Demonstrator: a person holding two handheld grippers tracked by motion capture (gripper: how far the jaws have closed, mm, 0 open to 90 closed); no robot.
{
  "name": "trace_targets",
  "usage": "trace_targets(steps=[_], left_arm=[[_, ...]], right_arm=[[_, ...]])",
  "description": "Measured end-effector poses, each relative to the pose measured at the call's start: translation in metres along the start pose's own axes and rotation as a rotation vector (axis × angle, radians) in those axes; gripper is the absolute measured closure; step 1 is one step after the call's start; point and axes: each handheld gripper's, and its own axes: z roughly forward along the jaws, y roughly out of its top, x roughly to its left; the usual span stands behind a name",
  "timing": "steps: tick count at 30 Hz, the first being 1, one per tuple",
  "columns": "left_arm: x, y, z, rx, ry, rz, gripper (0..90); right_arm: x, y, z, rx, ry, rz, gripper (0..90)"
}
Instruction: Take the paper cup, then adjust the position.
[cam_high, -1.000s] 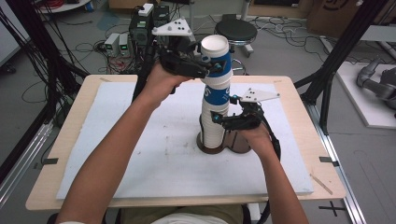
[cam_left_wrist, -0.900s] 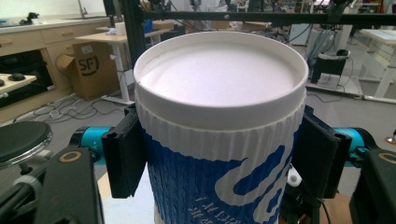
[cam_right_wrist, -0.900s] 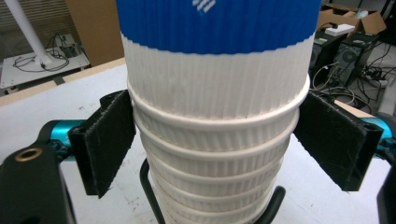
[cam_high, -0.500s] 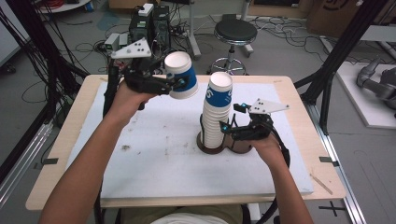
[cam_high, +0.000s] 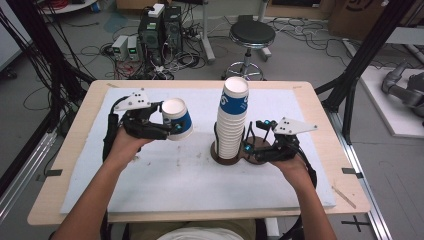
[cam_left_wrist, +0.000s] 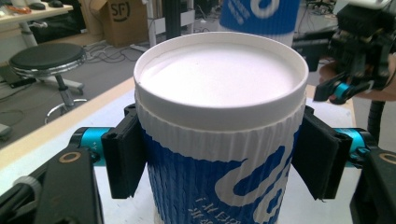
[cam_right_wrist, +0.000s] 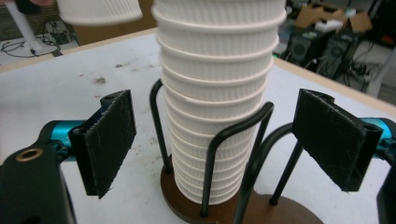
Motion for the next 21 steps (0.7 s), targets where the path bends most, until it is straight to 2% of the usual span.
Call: trace_targets(steps=[4, 10, 13, 21], left_arm=[[-0.007, -0.011, 0.001, 0.010, 0.007, 0.006, 27.2], [-0.013, -0.022, 0.001, 0.003, 0.000, -0.009, 27.0], [-0.013, -0.023, 0.001, 0.005, 0.000, -0.017, 27.0], [-0.023, -0.021, 0.002, 0.018, -0.026, 0.002, 27.0]], right_arm=[[0.004, 0.000, -0.003, -0.016, 0.046, -0.011, 13.9], [0.008, 0.001, -0.004, -0.018, 0.074, -0.010, 14.0], [0.012, 0.004, -0.004, -0.020, 0.096, -0.025, 14.0], [0.025, 0.007, -0.003, -0.039, 0.178, -0.052, 14.3]])
